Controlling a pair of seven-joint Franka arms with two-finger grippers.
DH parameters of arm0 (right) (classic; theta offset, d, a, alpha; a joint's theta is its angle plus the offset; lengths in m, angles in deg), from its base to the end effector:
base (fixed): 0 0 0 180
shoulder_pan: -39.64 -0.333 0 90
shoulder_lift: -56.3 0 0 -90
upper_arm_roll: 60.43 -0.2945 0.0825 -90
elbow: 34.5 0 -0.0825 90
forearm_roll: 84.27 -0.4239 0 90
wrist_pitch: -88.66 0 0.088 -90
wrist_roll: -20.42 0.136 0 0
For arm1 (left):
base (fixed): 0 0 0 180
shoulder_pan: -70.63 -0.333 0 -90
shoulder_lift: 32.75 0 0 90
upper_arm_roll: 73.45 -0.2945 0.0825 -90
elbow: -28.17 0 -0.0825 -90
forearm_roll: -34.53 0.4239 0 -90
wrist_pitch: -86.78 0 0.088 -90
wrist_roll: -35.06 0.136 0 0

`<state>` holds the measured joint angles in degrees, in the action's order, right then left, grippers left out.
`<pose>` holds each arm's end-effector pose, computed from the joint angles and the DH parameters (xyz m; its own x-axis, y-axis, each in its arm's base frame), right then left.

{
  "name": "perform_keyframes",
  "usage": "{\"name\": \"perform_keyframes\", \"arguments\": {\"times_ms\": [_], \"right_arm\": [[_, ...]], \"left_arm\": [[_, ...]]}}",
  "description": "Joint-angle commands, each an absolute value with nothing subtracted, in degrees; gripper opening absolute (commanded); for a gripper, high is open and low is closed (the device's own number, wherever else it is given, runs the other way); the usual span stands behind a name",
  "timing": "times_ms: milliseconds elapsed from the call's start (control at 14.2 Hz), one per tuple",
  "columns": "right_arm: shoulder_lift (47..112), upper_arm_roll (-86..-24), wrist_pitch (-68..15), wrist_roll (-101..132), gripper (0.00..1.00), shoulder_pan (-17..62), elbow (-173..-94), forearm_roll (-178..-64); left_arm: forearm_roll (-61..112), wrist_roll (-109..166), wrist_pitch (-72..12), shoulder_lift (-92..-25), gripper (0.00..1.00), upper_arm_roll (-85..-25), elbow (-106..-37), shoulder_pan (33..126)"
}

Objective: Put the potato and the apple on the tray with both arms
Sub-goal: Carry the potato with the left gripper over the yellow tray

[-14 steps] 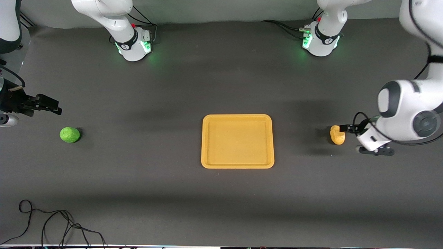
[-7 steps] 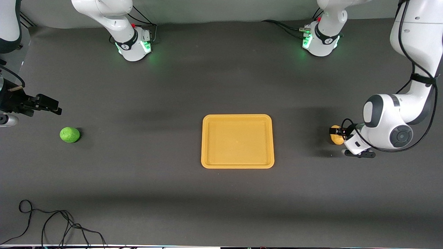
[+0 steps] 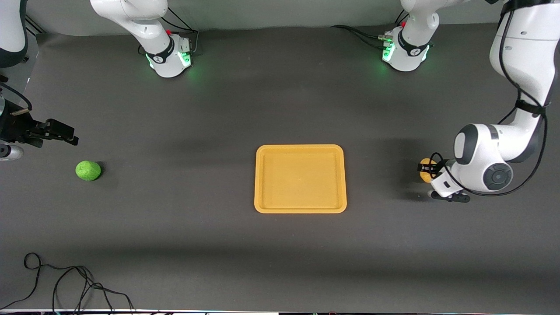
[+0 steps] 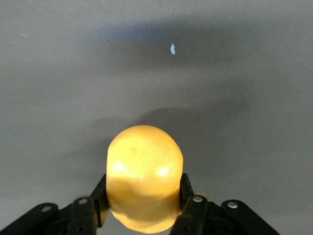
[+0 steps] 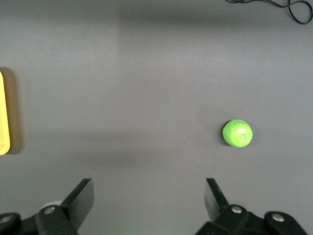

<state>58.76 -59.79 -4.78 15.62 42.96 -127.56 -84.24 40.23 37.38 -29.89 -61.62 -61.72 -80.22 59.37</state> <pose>0.6065 -0.0420 0.5259 0.9992 0.0147 -0.0362 0.0147 -0.9999 -0.0020 0.5994 -0.0006 0.1432 0.9357 -0.1029 -0.3373 -0.0937 -0.9946 0.0436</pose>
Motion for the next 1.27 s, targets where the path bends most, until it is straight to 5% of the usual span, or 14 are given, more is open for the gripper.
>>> {"name": "perform_keyframes", "arguments": {"times_ms": [0, 282, 635, 987, 1199], "right_arm": [[59.0, -59.6, -4.4, 16.8, 1.00, 42.7, -126.7, -85.3], [59.4, -59.6, -4.4, 16.8, 1.00, 42.6, -126.7, -85.3], [59.5, -59.6, -4.5, 16.8, 1.00, 42.6, -126.7, -85.3], [59.8, -59.5, -4.4, 14.1, 1.00, 43.2, -127.1, -85.2], [59.8, -52.2, -5.0, 2.0, 1.00, 44.1, -128.0, -85.1]], "left_arm": [[35.7, 31.6, -24.4, -56.7, 0.42, -58.7, -76.8, 60.2], [33.0, 15.8, -25.7, -58.8, 0.43, -50.5, -72.6, 64.3], [34.0, 3.2, -31.6, -67.3, 0.43, -50.6, -66.8, 78.1], [35.3, 2.2, -32.6, -70.5, 0.46, -50.8, -66.5, 80.9], [38.4, 2.3, -32.7, -72.3, 0.48, -50.9, -66.5, 80.8]]}}
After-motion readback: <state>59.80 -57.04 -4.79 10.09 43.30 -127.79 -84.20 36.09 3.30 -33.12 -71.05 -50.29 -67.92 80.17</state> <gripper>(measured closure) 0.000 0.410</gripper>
